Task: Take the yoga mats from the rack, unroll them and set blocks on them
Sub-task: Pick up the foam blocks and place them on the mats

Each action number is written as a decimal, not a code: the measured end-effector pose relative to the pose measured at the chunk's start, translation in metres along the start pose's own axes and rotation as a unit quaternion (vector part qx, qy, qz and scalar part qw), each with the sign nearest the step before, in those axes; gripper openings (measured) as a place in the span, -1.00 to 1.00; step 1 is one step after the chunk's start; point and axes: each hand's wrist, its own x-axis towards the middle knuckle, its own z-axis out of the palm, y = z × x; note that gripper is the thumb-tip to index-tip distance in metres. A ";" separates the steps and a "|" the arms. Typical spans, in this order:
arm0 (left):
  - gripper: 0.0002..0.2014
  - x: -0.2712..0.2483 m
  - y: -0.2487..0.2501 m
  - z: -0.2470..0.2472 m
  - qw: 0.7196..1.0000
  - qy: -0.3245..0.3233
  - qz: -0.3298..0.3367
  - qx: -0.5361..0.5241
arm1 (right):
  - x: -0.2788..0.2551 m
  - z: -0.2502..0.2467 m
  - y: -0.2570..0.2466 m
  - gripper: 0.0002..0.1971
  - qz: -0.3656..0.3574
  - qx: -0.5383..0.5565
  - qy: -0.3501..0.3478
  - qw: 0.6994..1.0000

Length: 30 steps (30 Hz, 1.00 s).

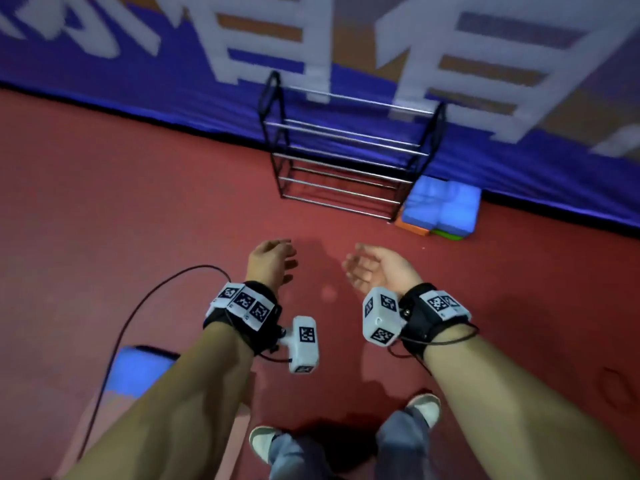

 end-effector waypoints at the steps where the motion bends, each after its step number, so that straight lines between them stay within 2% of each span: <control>1: -0.87 -0.005 0.002 0.030 1.000 -0.012 0.000 0.010 | -0.005 -0.026 -0.015 -0.90 -0.008 0.007 0.010 1.000; 2: -0.88 -0.009 0.003 0.056 1.000 -0.024 0.002 0.017 | -0.010 -0.048 -0.027 -0.90 -0.013 0.010 0.022 1.000; 8: -0.94 -0.056 -0.012 0.290 0.984 -0.144 -0.001 0.108 | -0.063 -0.236 -0.123 -0.90 -0.055 0.072 0.122 0.988; 10: -0.88 -0.067 -0.023 0.349 0.975 -0.168 -0.004 0.145 | -0.080 -0.289 -0.145 -0.89 -0.073 0.085 0.155 0.982; 13: -0.85 -0.076 -0.035 0.411 0.965 -0.191 -0.003 0.178 | -0.090 -0.345 -0.169 -0.88 -0.085 0.085 0.180 0.976; 17: -0.84 -0.069 -0.051 0.459 0.952 -0.204 -0.011 0.226 | -0.077 -0.389 -0.181 -0.88 -0.077 0.110 0.201 0.970; 21: -0.89 -0.038 -0.061 0.482 0.944 -0.204 -0.028 0.259 | -0.044 -0.406 -0.194 -0.88 -0.052 0.119 0.208 0.970; 26: -0.85 0.034 -0.057 0.500 0.946 -0.182 -0.047 0.263 | 0.024 -0.398 -0.226 -0.90 -0.033 0.122 0.213 0.969; 28: -0.87 0.074 -0.052 0.508 0.949 -0.170 -0.067 0.257 | 0.062 -0.389 -0.245 -0.91 -0.028 0.119 0.222 0.967; 30: -0.81 0.115 -0.046 0.518 0.953 -0.158 -0.095 0.239 | 0.102 -0.379 -0.263 -0.88 -0.024 0.112 0.234 0.965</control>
